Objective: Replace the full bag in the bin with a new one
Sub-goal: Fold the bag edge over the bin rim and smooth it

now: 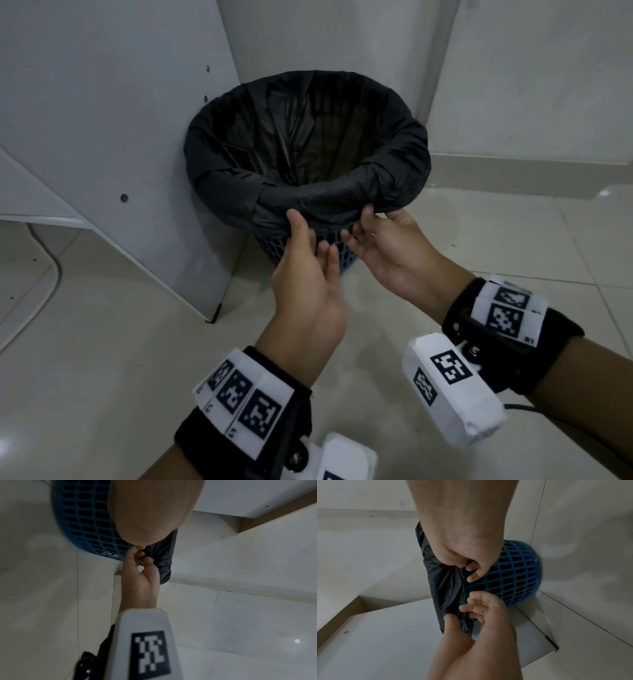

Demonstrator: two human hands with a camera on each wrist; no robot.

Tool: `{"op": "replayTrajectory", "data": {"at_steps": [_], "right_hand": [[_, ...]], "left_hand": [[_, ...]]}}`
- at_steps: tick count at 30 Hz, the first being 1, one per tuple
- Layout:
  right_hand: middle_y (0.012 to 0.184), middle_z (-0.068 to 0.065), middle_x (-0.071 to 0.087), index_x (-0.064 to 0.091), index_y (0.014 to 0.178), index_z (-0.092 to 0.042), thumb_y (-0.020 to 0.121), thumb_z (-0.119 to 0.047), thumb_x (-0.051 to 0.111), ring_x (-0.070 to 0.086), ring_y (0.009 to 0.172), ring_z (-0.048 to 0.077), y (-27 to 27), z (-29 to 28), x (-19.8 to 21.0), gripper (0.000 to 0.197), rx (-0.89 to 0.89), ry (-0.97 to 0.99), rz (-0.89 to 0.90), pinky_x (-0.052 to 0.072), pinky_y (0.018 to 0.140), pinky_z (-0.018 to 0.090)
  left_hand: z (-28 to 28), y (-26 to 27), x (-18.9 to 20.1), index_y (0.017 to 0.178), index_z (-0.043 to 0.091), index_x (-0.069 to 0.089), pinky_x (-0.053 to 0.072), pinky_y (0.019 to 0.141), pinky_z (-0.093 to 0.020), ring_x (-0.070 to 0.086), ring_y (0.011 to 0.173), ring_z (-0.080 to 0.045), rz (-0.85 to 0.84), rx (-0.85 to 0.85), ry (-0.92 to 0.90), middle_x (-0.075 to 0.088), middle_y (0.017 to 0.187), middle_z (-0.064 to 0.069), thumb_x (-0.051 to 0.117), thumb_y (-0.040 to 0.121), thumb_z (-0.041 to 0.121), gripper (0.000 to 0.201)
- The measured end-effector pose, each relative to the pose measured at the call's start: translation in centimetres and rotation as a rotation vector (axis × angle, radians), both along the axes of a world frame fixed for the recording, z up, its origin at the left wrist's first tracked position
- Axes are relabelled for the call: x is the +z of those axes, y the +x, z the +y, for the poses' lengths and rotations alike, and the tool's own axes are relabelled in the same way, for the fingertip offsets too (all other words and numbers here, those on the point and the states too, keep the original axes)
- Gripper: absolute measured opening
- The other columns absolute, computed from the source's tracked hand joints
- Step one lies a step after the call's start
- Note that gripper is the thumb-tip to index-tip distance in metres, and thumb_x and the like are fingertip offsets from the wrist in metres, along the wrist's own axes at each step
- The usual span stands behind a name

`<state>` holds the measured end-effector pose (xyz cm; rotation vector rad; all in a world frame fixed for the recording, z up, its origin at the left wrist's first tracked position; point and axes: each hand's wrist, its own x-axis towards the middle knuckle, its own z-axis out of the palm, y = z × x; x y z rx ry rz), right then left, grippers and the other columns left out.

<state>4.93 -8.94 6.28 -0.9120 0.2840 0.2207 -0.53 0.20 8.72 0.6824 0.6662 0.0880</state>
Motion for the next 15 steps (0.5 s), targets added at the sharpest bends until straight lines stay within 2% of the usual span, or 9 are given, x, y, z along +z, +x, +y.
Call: {"op": "replayTrajectory", "data": {"at_steps": [2,4,7,10,12,15], "right_hand": [[0.07,0.002,0.055,0.057,0.101,-0.014,0.103,-0.006,0.048,0.054,0.065,0.009,-0.1,0.1,0.0,0.012,-0.011,-0.012,-0.006,0.058,0.069,0.026],[0.068,0.002,0.053,0.057,0.099,-0.013,0.103,-0.006,0.047,0.053,0.065,0.01,-0.2,0.1,0.2,0.013,-0.01,-0.022,-0.014,0.058,0.07,0.026],[0.071,0.002,0.054,0.056,0.106,-0.011,0.103,-0.006,0.047,0.053,0.065,0.01,-0.4,0.1,0.4,0.01,0.005,-0.02,-0.011,0.059,0.072,0.028],[0.074,0.004,0.055,0.057,0.107,-0.011,0.103,-0.006,0.049,0.053,0.068,0.01,-0.8,0.0,0.6,0.01,0.002,-0.017,0.006,0.06,0.077,0.031],[0.081,0.005,0.057,0.057,0.116,-0.013,0.101,-0.009,0.053,0.055,0.071,0.011,-1.3,0.0,0.7,0.016,-0.025,-0.025,0.035,0.06,0.084,0.033],[0.088,0.006,0.059,0.051,0.127,-0.011,0.097,-0.018,0.063,0.056,0.071,0.012,-2.4,0.0,0.5,0.033,-0.14,-0.084,0.095,0.061,0.079,0.032]], "left_hand": [[-0.4,0.3,0.6,0.102,0.016,0.068,0.054,0.086,-0.02,0.061,0.095,-0.006,-0.012,0.004,-0.013,0.066,0.104,0.005,0.068,0.09,0.045,0.032],[-0.7,0.6,0.9,0.1,0.017,0.064,0.053,0.088,-0.02,0.061,0.1,-0.006,-0.023,0.002,-0.016,0.064,0.108,0.004,0.063,0.092,0.045,0.03],[-0.9,1.2,1.1,0.116,0.011,0.061,0.053,0.081,-0.019,0.06,0.099,-0.008,-0.02,0.011,-0.027,0.062,0.11,0.003,0.057,0.097,0.043,0.037],[-0.6,1.9,1.1,0.131,0.007,0.057,0.053,0.076,-0.02,0.058,0.095,-0.01,-0.012,0.02,-0.055,0.061,0.114,0.001,0.055,0.1,0.039,0.044],[-0.3,2.2,1.0,0.132,0.008,0.058,0.054,0.076,-0.02,0.056,0.089,-0.01,-0.026,0.013,-0.067,0.062,0.113,0.0,0.056,0.101,0.036,0.042],[0.2,2.6,0.8,0.129,0.007,0.059,0.054,0.075,-0.023,0.051,0.077,-0.009,-0.019,0.016,-0.069,0.058,0.098,0.001,0.058,0.1,0.033,0.039]]}}
